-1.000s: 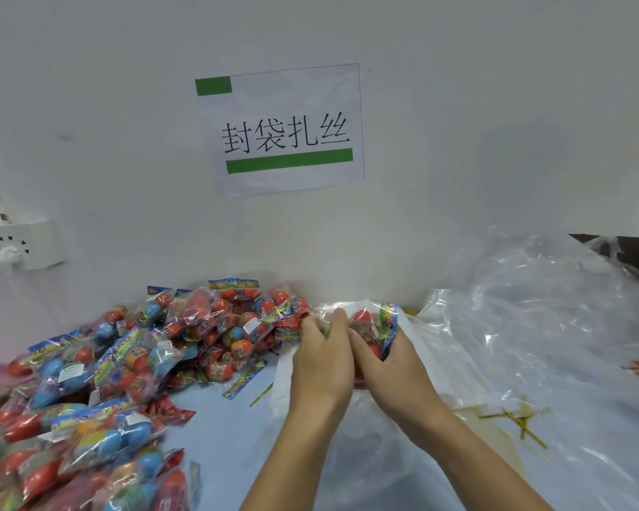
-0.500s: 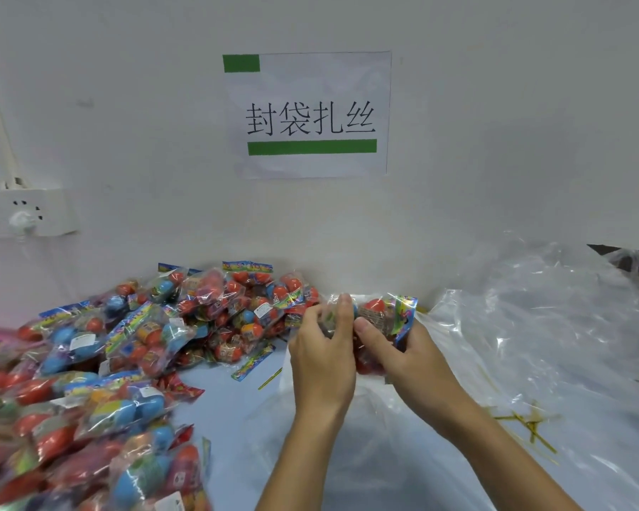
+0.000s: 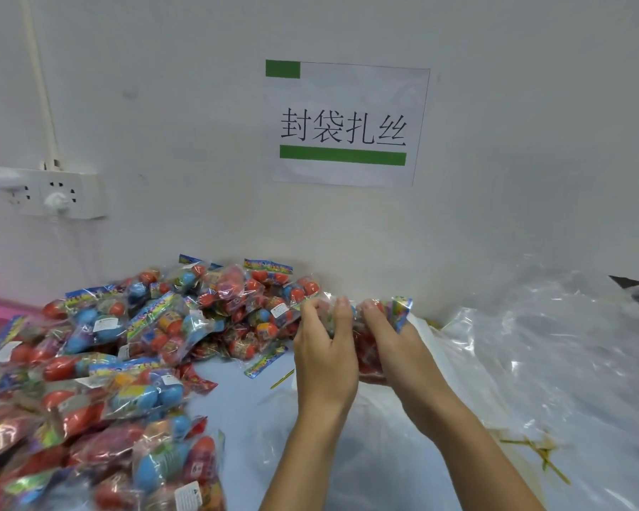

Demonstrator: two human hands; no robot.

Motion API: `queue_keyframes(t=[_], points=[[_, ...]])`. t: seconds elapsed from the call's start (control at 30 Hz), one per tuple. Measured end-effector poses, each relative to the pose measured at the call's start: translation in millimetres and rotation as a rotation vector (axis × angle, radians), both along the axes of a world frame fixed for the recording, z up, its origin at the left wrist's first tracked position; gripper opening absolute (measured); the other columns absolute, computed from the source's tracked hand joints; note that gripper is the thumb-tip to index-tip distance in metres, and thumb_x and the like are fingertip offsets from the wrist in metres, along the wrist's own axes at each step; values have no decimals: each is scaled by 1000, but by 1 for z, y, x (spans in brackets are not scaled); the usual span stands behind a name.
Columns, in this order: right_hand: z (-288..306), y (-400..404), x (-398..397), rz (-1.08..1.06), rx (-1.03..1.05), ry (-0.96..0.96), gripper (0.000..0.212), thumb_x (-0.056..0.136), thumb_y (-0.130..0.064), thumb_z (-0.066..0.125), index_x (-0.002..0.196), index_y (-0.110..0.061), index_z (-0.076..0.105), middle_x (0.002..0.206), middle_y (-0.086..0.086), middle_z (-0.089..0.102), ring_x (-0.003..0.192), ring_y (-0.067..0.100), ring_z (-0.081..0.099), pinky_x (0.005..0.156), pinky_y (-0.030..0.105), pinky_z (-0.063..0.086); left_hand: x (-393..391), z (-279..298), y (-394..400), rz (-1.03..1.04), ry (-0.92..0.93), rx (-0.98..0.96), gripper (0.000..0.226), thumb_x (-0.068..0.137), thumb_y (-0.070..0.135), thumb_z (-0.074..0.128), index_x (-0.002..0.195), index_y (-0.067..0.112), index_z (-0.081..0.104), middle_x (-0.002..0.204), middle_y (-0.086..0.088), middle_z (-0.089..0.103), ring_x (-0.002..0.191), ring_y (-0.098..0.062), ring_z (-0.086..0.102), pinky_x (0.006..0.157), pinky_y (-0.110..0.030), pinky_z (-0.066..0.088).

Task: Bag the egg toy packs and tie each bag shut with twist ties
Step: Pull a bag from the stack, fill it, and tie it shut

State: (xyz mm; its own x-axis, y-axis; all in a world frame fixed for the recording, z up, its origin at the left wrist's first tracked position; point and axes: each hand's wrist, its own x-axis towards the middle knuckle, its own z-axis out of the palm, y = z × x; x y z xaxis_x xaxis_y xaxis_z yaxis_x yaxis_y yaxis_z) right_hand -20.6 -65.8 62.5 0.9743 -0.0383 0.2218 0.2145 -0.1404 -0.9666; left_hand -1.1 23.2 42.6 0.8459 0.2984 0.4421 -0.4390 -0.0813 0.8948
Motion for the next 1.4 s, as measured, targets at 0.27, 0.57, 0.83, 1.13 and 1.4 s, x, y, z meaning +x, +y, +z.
queue_keyframes(t=[0.27,0.57,0.83,1.13,1.4], points=[[-8,-19,-7,-194,20,-168,33,97,-30,57,67,-18,58,56,-6,56,53,10,51,55,28,48,-6,1,-16,-239,42,-142,31,88,43,53,89,13,47,72,5,50,68,-12,49,63,-29,45],[-11,-8,-10,-324,-46,-297,53,76,-64,45,81,-14,62,67,1,68,64,18,63,64,37,54,-10,4,-21,-129,11,-74,41,98,46,54,76,11,55,58,10,57,58,-6,54,55,-19,44],[-13,-6,-5,-371,5,-295,45,95,-52,58,76,-11,60,62,3,64,61,22,62,62,37,52,-13,4,-20,1,-168,112,47,97,52,37,64,20,45,52,16,55,50,-2,50,48,-16,36],[-13,-10,-2,-504,30,-232,50,91,-64,46,90,-17,62,68,-5,69,67,13,66,73,41,55,-16,5,-28,-258,-96,-3,42,84,57,55,97,19,66,84,6,73,77,-5,68,67,-17,51],[-12,-4,-3,-352,-10,-216,50,94,-57,51,86,-9,59,57,-4,59,58,20,58,63,43,53,-13,3,-18,-4,-208,134,47,102,48,37,68,19,51,55,13,54,51,-6,49,49,-16,35]])
